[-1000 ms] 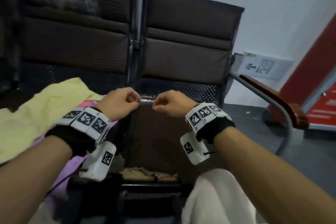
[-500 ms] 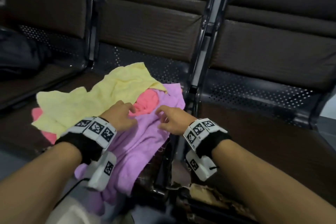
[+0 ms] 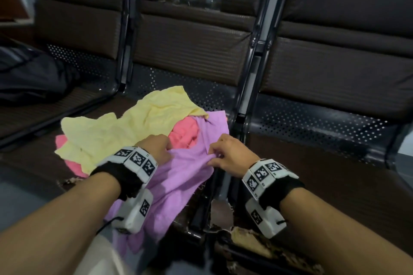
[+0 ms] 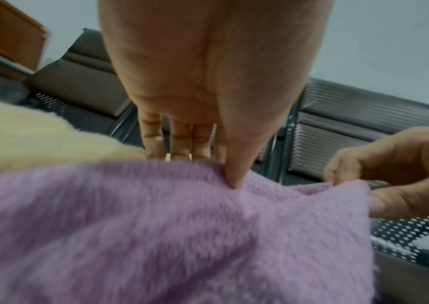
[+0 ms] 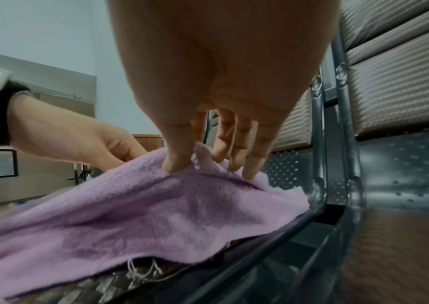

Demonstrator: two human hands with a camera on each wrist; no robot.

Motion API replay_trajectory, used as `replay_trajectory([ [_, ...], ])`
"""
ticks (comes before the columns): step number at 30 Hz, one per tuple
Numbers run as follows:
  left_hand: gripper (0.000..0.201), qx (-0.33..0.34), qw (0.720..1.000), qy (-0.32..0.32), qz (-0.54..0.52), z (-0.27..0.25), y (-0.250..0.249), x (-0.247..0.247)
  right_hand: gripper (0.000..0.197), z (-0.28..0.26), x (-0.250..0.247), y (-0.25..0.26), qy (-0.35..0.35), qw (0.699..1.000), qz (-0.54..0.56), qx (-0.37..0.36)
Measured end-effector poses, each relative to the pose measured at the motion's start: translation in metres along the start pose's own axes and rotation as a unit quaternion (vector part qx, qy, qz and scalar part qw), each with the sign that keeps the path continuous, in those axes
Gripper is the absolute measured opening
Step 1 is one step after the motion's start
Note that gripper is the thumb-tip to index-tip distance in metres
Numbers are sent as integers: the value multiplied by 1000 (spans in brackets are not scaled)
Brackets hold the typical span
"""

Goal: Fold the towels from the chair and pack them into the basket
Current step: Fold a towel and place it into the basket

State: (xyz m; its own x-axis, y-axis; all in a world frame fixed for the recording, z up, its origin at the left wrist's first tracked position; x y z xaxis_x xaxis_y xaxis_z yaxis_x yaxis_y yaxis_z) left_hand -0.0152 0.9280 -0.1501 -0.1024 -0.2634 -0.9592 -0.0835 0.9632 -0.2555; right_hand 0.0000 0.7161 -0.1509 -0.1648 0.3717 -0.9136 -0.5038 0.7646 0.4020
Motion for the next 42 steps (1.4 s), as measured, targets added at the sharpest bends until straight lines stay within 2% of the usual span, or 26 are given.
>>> replay_trajectory([
  [4,18,109,992,-28,-64,-20,-45,-9,14,-29,-29,3,-58,997,32,-32],
  [9,38,205,960,12,-190,-46,-101,-14,13,-64,-76,-2,-185,978,94,16],
  [12,33,253,926,28,-279,-59,-127,-19,12,-85,-104,-13,-299,935,190,33],
  [15,24,284,894,72,-339,-69,-148,-20,20,-106,-118,-30,-410,868,277,45],
  [17,22,300,884,51,-355,-71,-162,-22,22,-116,-121,-39,-464,832,298,56],
  [19,28,305,875,21,-376,-71,-174,-24,20,-123,-123,-46,-493,814,302,62],
  [21,26,296,870,3,-394,-65,-179,-22,18,-124,-123,-54,-495,814,295,72],
  [23,19,279,886,-15,-370,-54,-178,-14,16,-123,-118,-65,-465,836,273,102],
  [26,18,246,941,-31,-231,-34,-169,10,3,-123,-99,-84,-375,884,219,171],
  [27,16,232,954,-22,-189,-29,-167,18,13,-123,-92,-90,-332,904,192,191],
  [30,32,183,966,20,-181,-20,-164,28,37,-122,-77,-104,-191,950,113,222],
  [32,29,195,960,12,-198,-18,-166,26,30,-122,-75,-107,-129,968,50,210],
  [34,16,232,949,27,-213,-21,-173,25,24,-124,-75,-109,-73,978,25,194],
  [36,10,266,941,75,-195,-27,-180,31,26,-128,-71,-112,-5,980,2,198],
  [39,14,298,940,131,-104,-34,-188,47,38,-135,-60,-123,88,967,-66,228],
  [41,20,320,936,143,-38,-34,-190,56,42,-139,-54,-132,118,954,-108,254],
  [42,23,329,933,144,-9,-32,-191,58,37,-140,-52,-136,124,950,-124,258],
])
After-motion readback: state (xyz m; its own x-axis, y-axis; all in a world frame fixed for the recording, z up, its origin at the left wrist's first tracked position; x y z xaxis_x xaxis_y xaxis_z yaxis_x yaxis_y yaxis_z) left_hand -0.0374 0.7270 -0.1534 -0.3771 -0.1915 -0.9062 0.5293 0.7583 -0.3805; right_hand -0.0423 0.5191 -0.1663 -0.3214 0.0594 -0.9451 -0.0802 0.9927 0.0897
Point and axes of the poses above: each hand's wrist, its own z-axis towards the middle knuckle, its own x-axis out of the palm, y = z × x, the point moved 2 cm from there along z, towards the middle knuckle, and after that the axes turned 5 degrees about -y, right-handed, at the moved point
